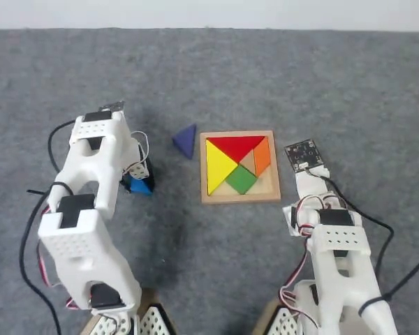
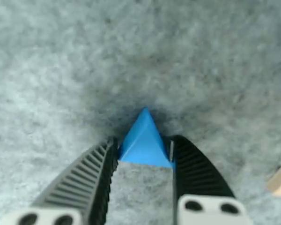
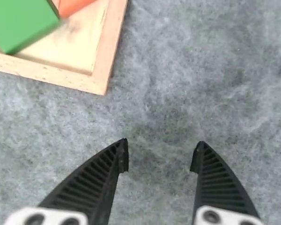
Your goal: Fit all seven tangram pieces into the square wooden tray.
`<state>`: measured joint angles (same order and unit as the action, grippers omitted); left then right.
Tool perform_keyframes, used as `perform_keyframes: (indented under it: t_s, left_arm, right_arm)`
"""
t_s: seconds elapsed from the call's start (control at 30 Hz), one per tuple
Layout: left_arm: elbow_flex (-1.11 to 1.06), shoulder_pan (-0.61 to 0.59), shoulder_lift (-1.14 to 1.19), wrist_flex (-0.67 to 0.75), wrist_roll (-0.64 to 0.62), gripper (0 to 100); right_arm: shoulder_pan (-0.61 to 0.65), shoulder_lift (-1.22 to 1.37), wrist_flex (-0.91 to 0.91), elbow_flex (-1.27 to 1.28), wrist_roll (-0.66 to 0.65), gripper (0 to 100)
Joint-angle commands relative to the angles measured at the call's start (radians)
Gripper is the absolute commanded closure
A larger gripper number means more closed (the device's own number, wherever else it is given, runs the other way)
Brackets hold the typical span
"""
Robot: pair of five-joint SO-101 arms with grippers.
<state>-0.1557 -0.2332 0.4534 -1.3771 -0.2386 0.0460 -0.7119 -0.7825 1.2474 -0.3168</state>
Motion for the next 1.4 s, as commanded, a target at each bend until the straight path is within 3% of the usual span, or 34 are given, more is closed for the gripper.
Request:
perform_keyframes:
  t_s: [0.0,0.13,0.33,0.5,0.87,1.13,1.37]
  left_arm:
    - [0.036,-0.006,0.026,-0.057,0.028,85]
    - [0.059,-0.005,-0.044,-0.129,0.101,85]
    - [0.137,0.078,-0.204,-0.253,0.311,89]
    - [0.200,0.157,-0.222,-0.290,0.351,89]
    - [0.114,-0.012,-0.235,-0.221,0.422,80]
    - [-0.105,-0.014,-0.235,-0.011,0.440,80]
    - [-0.145,-0.018,-0.224,0.003,0.439,80]
  right_arm:
    - [-0.004,-0.028,-0.008,-0.009,-0.003,77.2]
    - [-0.004,-0.027,-0.002,-0.009,-0.003,77.2]
    - [-0.002,-0.021,-0.001,-0.009,-0.003,77.2]
    - [-0.002,-0.021,-0.004,-0.009,-0.003,77.2]
    - [-0.002,-0.021,-0.001,-0.009,-0.003,77.2]
    - [-0.002,-0.025,-0.004,-0.009,-0.003,77.2]
    - [-0.002,-0.028,-0.004,-0.009,-0.003,77.2]
